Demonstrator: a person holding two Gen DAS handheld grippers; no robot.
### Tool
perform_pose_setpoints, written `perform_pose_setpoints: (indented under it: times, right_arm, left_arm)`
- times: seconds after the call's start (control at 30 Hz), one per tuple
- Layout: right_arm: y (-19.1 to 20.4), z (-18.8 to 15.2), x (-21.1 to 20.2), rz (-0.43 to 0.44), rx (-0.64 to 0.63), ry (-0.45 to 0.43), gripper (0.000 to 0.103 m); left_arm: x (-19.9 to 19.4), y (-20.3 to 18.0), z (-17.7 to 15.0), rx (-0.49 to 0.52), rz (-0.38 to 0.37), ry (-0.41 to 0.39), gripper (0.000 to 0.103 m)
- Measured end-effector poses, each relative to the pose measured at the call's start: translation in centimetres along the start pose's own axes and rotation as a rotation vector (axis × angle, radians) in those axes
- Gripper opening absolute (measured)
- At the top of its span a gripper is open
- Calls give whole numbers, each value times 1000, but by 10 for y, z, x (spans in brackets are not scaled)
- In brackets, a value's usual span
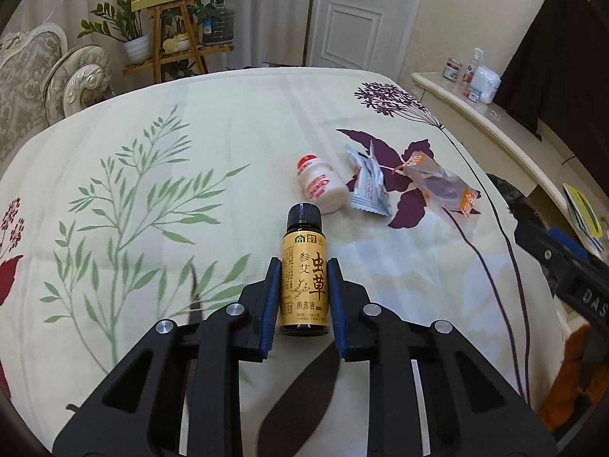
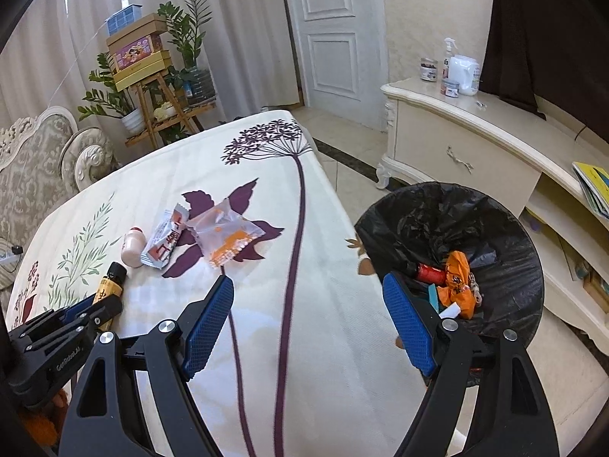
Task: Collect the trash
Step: 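Grasp the clear orange-printed snack wrapper with the right tool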
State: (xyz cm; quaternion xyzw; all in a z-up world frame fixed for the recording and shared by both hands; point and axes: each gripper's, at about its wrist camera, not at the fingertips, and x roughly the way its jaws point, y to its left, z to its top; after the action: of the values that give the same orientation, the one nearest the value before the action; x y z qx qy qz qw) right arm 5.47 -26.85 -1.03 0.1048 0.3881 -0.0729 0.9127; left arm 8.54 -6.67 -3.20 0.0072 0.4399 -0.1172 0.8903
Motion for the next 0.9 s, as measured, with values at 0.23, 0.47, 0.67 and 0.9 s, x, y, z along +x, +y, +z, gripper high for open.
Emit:
perform_pose_setpoints:
  times: [0.23,0.47,0.67,0.9]
  right_arm:
    - [20,6,10,8,-42,13,78]
    - [46,22,29,17,-100,33,73]
    - [61,27,50,6,-140,74,60]
    - [69,23,59,11,-157,114,35]
  left_arm:
    - [-16,20,-6,-2,25,-31,23]
    - [-22,52,-2,-50,53,-48,23]
    - [-20,71,-1,-72,70,-51,23]
    - [-16,80,-2,-82,76,-49,23]
